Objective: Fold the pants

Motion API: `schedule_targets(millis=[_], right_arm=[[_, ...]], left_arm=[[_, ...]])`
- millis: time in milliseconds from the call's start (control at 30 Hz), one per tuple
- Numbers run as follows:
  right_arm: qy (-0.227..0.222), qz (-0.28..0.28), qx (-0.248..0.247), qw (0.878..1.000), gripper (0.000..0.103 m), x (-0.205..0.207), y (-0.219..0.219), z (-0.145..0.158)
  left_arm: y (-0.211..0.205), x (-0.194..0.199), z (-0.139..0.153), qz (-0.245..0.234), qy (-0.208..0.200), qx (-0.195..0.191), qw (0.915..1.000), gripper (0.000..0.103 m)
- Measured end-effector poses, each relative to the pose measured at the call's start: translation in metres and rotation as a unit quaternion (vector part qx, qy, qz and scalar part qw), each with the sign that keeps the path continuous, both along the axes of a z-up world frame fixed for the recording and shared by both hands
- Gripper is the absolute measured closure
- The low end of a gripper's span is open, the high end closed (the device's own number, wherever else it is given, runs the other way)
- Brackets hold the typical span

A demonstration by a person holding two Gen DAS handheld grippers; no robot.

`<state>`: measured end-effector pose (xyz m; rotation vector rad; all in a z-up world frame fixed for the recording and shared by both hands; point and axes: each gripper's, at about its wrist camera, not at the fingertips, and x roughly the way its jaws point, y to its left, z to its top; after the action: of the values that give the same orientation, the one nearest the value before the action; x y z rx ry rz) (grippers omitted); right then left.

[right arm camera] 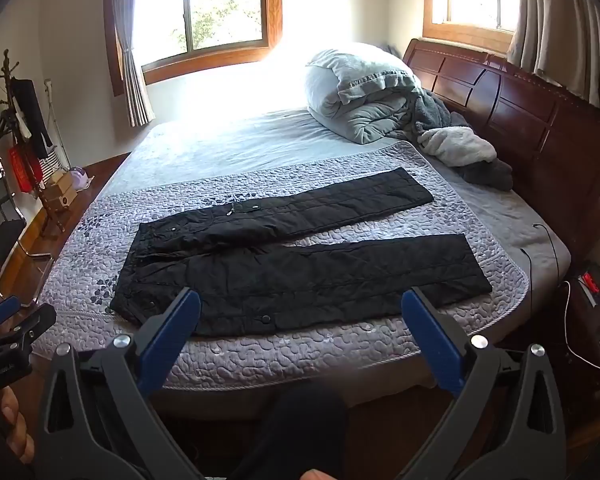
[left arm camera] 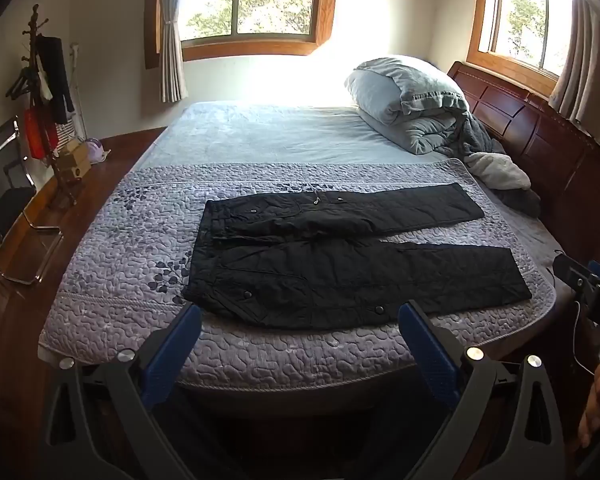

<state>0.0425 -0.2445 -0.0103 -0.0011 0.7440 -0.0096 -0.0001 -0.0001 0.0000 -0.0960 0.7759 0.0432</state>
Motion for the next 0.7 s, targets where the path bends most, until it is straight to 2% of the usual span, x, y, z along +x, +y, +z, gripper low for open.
schedule_targets(millis=[700], right_arm=[[-0.002, 0.004, 0.008, 1.000, 0.002, 0.0010, 0.0017, -0.0016]], left_arm=[[0.0048, -0.0014, -0.0024, 0.005, 0.003, -0.004, 1.0000, 0.004]])
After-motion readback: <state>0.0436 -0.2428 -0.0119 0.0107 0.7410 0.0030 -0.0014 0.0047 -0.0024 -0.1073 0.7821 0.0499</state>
